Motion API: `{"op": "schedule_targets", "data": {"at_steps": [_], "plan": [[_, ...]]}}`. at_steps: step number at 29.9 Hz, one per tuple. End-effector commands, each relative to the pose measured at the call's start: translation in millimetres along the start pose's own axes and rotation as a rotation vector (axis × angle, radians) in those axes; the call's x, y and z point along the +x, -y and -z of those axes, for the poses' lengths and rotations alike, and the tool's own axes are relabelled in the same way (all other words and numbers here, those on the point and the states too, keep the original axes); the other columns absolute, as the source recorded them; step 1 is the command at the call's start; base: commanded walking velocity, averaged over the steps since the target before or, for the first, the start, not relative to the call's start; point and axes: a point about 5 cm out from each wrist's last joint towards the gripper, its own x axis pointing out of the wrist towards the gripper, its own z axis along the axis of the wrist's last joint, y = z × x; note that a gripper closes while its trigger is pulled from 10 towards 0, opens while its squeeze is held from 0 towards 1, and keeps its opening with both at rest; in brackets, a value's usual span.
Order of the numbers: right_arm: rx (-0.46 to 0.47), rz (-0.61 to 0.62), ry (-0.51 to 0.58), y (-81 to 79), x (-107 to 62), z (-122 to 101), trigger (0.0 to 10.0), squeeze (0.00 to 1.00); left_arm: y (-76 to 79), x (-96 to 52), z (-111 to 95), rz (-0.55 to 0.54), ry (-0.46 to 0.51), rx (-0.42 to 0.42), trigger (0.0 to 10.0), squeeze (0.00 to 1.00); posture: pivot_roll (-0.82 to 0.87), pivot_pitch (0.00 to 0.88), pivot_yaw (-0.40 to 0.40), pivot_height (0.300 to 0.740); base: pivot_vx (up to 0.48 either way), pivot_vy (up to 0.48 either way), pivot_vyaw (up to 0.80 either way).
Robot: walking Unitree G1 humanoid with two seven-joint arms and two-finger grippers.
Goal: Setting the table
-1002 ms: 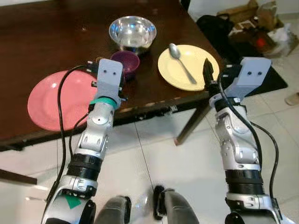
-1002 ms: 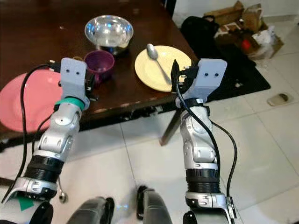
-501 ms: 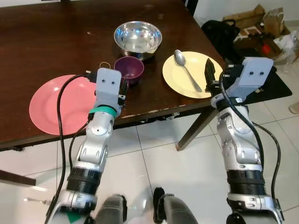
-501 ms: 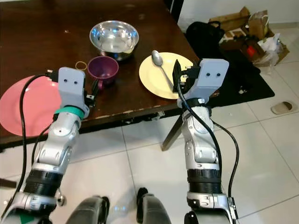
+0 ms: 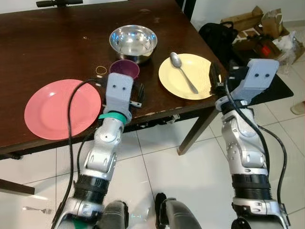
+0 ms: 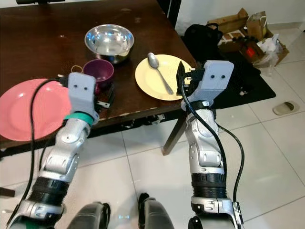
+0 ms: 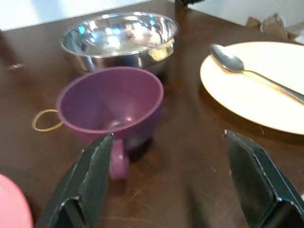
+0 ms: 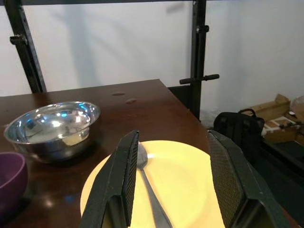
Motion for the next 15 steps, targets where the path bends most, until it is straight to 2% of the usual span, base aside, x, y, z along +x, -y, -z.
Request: {"op": "schedule_targets", "data": {"at_steps": [1, 9, 15], "plan": [[-0.008, 0.011, -0.021, 3.2, -2.1, 3.7, 10.0, 0.0, -0.9, 2.5, 9.4, -0.014, -0.04, -0.012, 10.0, 0.0, 0.09, 0.116, 0.013, 0.74, 0.0, 0.0, 0.0], [-0.008, 0.007, -0.027, 2.0, -2.9, 4.7, 10.0, 0.0, -19.4, 14.3, 11.5, -0.091, -0.068, 0.001, 10.0, 0.0, 0.08, 0.121, 0.01, 0.74, 0.0, 0.0, 0.0], [-0.008, 0.001, -0.028, 0.6, -2.2, 4.6, 10.0, 0.0, -22.5, 18.7, 16.0, -0.105, -0.084, -0.005, 10.0, 0.0, 0.08, 0.124, 0.007, 0.74, 0.0, 0.0, 0.0]]}}
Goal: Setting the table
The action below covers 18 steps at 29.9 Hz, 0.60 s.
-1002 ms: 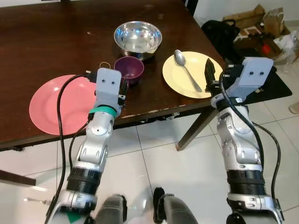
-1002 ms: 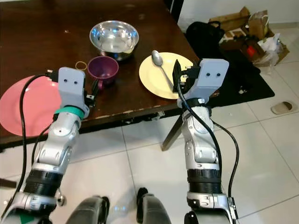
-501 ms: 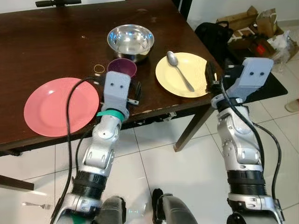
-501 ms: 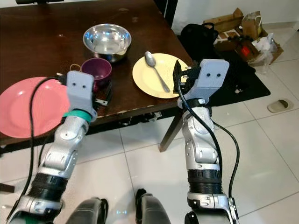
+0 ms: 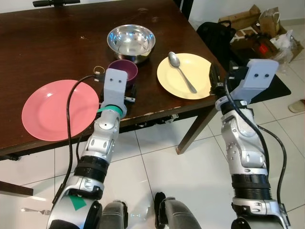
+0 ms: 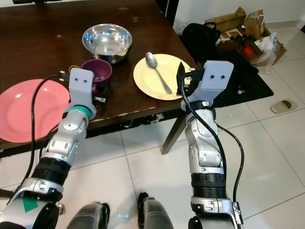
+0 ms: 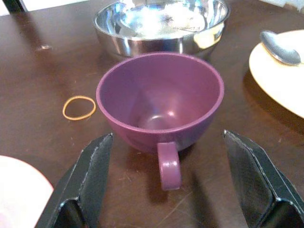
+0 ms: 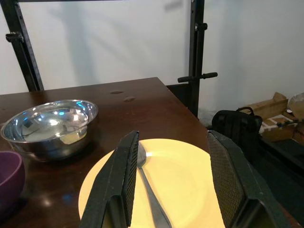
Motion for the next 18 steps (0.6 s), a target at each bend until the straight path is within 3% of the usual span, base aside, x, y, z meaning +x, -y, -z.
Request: {"op": "schedule_targets", "data": {"at_steps": [1, 7, 8, 9, 10, 12, 13, 15, 16, 18], "plan": [[-0.008, 0.005, -0.024, 1.7, -2.2, 4.1, 10.0, 0.0, 1.5, -0.5, 9.2, 0.001, -0.031, -0.011, 10.0, 0.0, 0.08, 0.124, 0.007, 0.74, 0.0, 0.0, 0.0], [-0.008, 0.002, -0.025, 1.1, -2.1, 3.8, 10.0, 0.0, 1.8, 2.8, 15.7, 0.007, -0.056, -0.035, 10.0, 0.0, 0.08, 0.133, 0.001, 0.74, 0.0, 0.0, 0.0], [-0.008, 0.001, -0.026, 0.8, -2.2, 3.7, 10.0, 0.0, 1.9, 4.0, 16.3, 0.012, -0.057, -0.037, 9.4, 0.0, 0.07, 0.137, 0.001, 0.74, 0.0, 0.0, 0.0], [-0.008, 0.002, -0.026, 0.6, -2.2, 3.6, 10.0, 0.0, 1.7, 5.2, 16.0, 0.016, -0.056, -0.041, 6.7, 0.0, 0.07, 0.138, 0.001, 0.74, 0.0, 0.0, 0.0], [-0.007, 0.002, -0.026, 0.6, -2.3, 3.6, 10.0, 0.0, 1.3, 6.5, 15.2, 0.017, -0.051, -0.039, 4.9, 0.0, 0.07, 0.139, 0.001, 0.74, 0.0, 0.0, 0.0], [-0.007, 0.003, -0.026, 0.7, -2.4, 3.6, 10.0, 0.0, 0.9, 7.4, 14.6, 0.016, -0.048, -0.037, 4.6, 0.0, 0.07, 0.139, 0.001, 0.74, 0.0, 0.0, 0.0], [-0.007, 0.004, -0.026, 0.9, -2.4, 3.5, 10.0, 0.0, 0.2, 8.4, 13.2, 0.015, -0.041, -0.038, 2.3, 0.0, 0.07, 0.14, 0.001, 0.74, 0.0, 0.0, 0.0], [-0.007, 0.004, -0.026, 0.9, -2.4, 3.5, 10.0, 0.0, 0.2, 8.4, 13.2, 0.015, -0.041, -0.038, 2.3, 0.0, 0.07, 0.14, 0.001, 0.74, 0.0, 0.0, 0.0], [-0.007, 0.005, -0.025, 1.1, -2.3, 3.3, 10.0, 0.0, -0.6, 9.2, 12.0, 0.013, -0.033, -0.032, 0.2, 0.0, 0.07, 0.142, 0.002, 0.74, 0.0, 0.0, 0.0], [-0.006, 0.006, -0.025, 1.3, -2.2, 3.2, 10.0, 0.0, -1.4, 9.7, 11.0, 0.012, -0.026, -0.031, 0.0, 0.0, 0.07, 0.143, 0.001, 0.74, 0.0, 0.0, 0.0]]}}
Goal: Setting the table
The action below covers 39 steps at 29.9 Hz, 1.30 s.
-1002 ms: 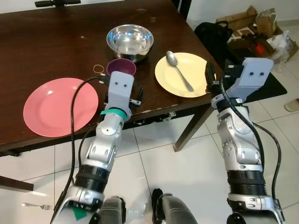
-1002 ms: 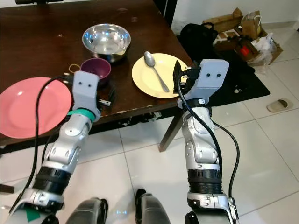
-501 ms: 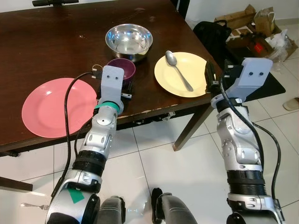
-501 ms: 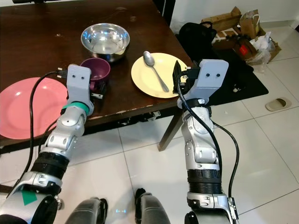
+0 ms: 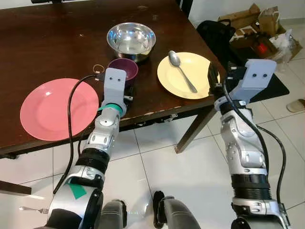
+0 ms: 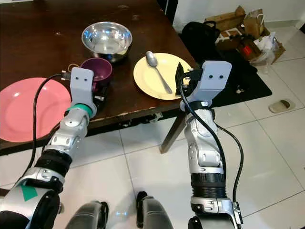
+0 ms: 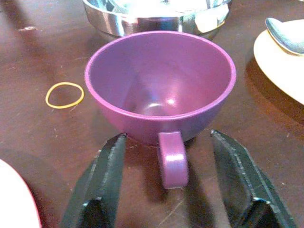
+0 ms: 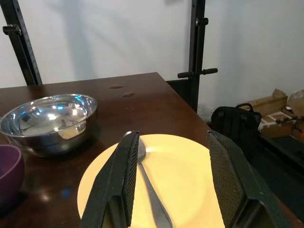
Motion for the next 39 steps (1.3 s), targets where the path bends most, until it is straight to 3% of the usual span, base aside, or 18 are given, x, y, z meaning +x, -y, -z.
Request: {"op": "schedule_targets", "data": {"at_steps": [1, 19, 30, 31, 33, 34, 35, 37, 39], "plan": [[-0.006, 0.011, -0.014, 2.4, -2.2, 2.2, 10.0, 0.0, -0.1, 0.4, 2.8, 0.0, -0.007, -0.007, 0.0, 0.0, 0.07, 0.143, 0.001, 0.74, 0.0, 0.0, 0.0], [-0.004, 0.013, -0.014, 2.6, -1.4, 2.0, 10.0, 0.0, -2.6, 0.9, 1.9, -0.008, 0.038, 0.04, 0.0, 0.0, 0.08, 0.142, 0.0, 0.74, 0.0, 0.0, 0.0], [-0.002, 0.019, -0.012, 2.5, -1.5, 2.3, 10.0, 0.0, -2.4, -9.7, -8.3, -0.006, 0.113, 0.093, 0.0, 0.0, 0.09, 0.139, 0.008, 0.74, 0.0, 0.0, 0.0], [-0.003, 0.021, -0.011, 2.6, -2.0, 2.1, 10.0, 0.0, -3.1, -13.8, -12.2, 0.007, 0.134, 0.1, 10.0, 0.0, 0.09, 0.138, 0.01, 0.74, 0.0, 0.0, 0.0], [-0.003, 0.021, -0.011, 2.6, -2.0, 2.1, 10.0, 0.0, -3.1, -13.8, -12.2, 0.007, 0.134, 0.1, 10.0, 0.0, 0.09, 0.138, 0.01, 0.74, 0.0, 0.0, 0.0], [0.0, 0.032, -0.004, 3.8, -3.5, 0.9, 10.0, 0.0, -8.6, -24.3, -22.7, 0.021, 0.172, 0.089, 10.0, 0.0, 0.1, 0.138, 0.014, 0.74, 0.0, 0.0, 0.0], [0.0, 0.032, -0.004, 3.8, -3.5, 0.9, 10.0, 0.0, -8.6, -24.3, -22.7, 0.021, 0.172, 0.089, 10.0, 0.0, 0.1, 0.138, 0.014, 0.74, 0.0, 0.0, 0.0], [0.015, 0.047, 0.002, 5.2, -8.0, 0.4, 10.0, 0.0, -19.3, -49.0, -38.4, 0.051, 0.207, 0.04, 10.0, 0.0, 0.12, 0.135, 0.021, 0.74, 0.0, 0.0, 0.0], [0.032, 0.056, -0.003, 5.5, -9.9, 1.9, 10.0, 0.0, -22.9, -57.1, -42.9, 0.056, 0.209, 0.02, 10.0, 0.0, 0.12, 0.135, 0.021, 0.74, 0.0, 0.0, 0.0]]}}
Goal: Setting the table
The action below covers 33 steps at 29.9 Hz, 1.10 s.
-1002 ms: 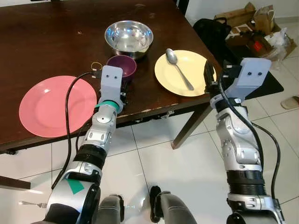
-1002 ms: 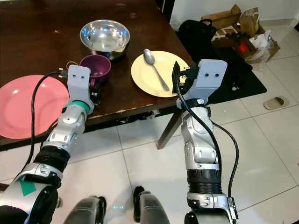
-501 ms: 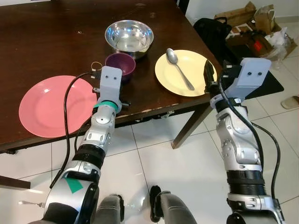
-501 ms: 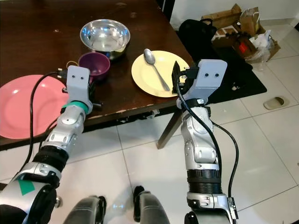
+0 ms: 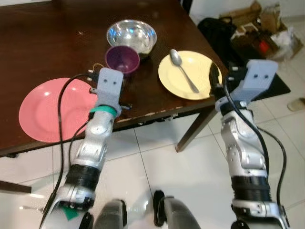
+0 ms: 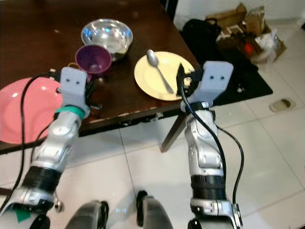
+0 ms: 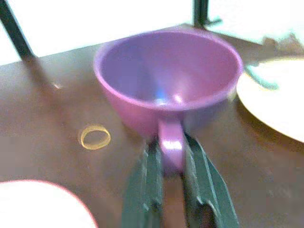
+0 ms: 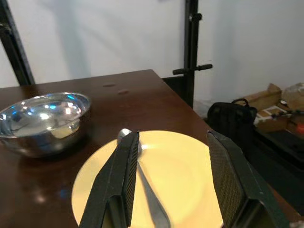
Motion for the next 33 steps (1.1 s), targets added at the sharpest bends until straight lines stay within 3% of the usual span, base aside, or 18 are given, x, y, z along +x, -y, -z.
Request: {"op": "schedule_targets", "data": {"at_steps": [1, 6, 9, 10, 14, 23, 33], "plan": [[0.015, 0.024, -0.011, 3.5, -4.1, 2.3, 10.0, 0.0, -1.6, -5.1, -9.1, 0.017, 0.007, -0.028, 10.0, 0.0, 0.12, 0.135, 0.021, 0.74, 0.0, 0.0, 0.0], [0.036, 0.032, -0.022, 3.3, -5.4, 5.5, 10.0, 0.0, -4.4, -8.4, -12.6, 0.011, 0.003, -0.041, 10.0, 0.0, 0.14, 0.128, 0.02, 0.74, 0.0, 0.0, 0.0], [0.071, 0.025, -0.035, -1.0, -4.9, 9.2, 10.0, 0.0, -6.5, -0.8, -15.1, -0.01, 0.019, -0.04, 10.0, 0.0, 0.13, 0.121, 0.021, 0.74, 0.0, 0.0, 0.0], [0.094, 0.036, -0.042, -3.0, -4.0, 10.7, 10.0, 0.0, -7.5, 8.0, -18.9, -0.023, 0.032, -0.041, 10.0, 0.0, 0.13, 0.111, 0.024, 0.74, 0.0, 0.0, 0.0], [0.104, 0.051, -0.043, -1.3, -3.6, 10.9, 10.0, 0.0, -7.9, 13.4, -22.1, -0.027, 0.038, -0.04, 10.0, 0.0, 0.12, 0.106, 0.027, 0.74, 0.0, 0.0, 0.0], [0.109, 0.082, -0.053, 0.7, -4.2, 11.5, 10.0, 0.0, -7.5, 12.3, -29.4, -0.021, 0.011, -0.05, 10.0, 0.0, 0.12, 0.105, 0.028, 0.74, 0.0, 0.0, 0.0], [0.086, 0.088, -0.06, 2.3, -4.2, 12.7, 10.0, 0.0, -6.1, 13.5, -28.2, -0.018, 0.008, -0.047, 10.0, 0.0, 0.12, 0.108, 0.025, 0.74, -0.368, 0.0, 0.0]]}}
